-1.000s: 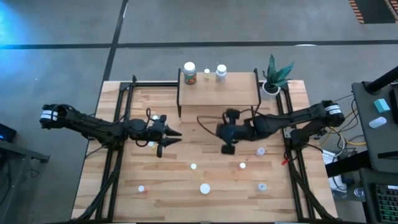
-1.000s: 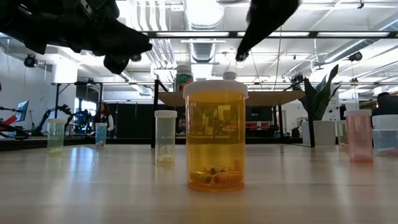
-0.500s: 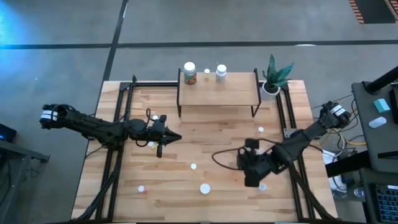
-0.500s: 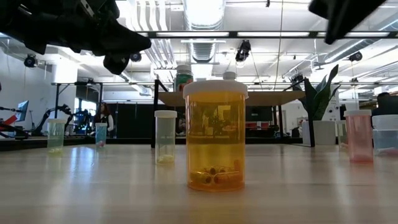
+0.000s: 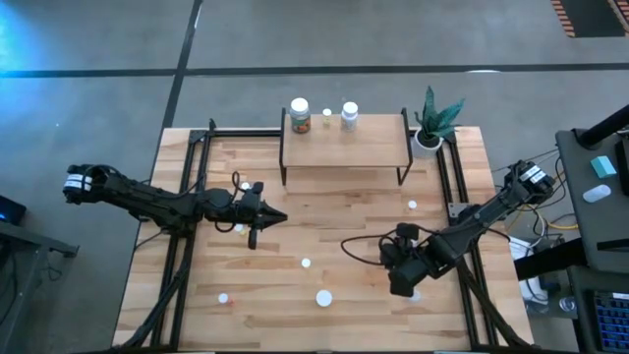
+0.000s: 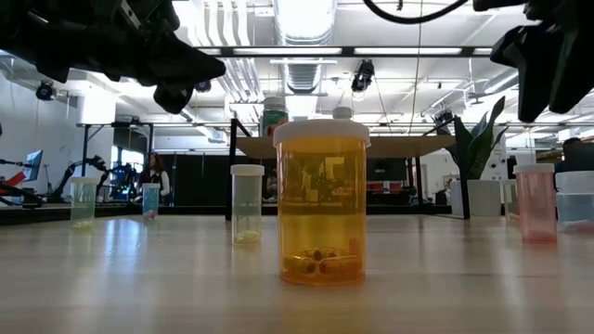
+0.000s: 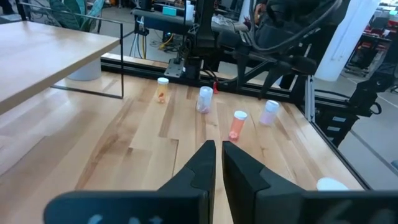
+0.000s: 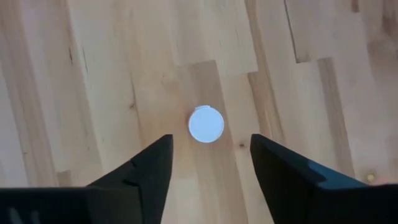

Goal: Pick and place medicine bottles onto shelf by color
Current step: Put the bottom right pink pill bottle on the shelf

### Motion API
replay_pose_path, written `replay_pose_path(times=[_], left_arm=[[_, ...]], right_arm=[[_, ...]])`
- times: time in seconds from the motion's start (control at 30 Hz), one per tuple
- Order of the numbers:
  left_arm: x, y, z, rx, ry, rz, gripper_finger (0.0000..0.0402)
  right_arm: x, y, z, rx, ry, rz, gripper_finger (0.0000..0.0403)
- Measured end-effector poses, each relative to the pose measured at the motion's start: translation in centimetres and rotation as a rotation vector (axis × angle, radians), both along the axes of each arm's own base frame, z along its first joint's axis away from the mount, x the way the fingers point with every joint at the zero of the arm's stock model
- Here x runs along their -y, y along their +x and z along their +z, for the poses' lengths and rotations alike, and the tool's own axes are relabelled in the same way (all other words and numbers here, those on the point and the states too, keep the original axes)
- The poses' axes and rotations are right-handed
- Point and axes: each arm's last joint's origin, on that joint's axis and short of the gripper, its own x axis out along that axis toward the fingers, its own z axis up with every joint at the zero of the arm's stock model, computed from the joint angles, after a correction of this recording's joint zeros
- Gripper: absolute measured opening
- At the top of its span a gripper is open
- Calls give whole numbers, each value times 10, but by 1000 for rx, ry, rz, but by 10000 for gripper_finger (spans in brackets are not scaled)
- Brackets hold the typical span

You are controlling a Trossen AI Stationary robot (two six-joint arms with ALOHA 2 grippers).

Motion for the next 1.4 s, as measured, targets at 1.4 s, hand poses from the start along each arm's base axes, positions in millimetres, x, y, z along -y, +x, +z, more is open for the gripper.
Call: replay_pose_path(times=[1.4], left_arm=[[0,0,0,-2,-1,-2,11]], right_arm=[[10,23,-47,-101,-15,-11,220]])
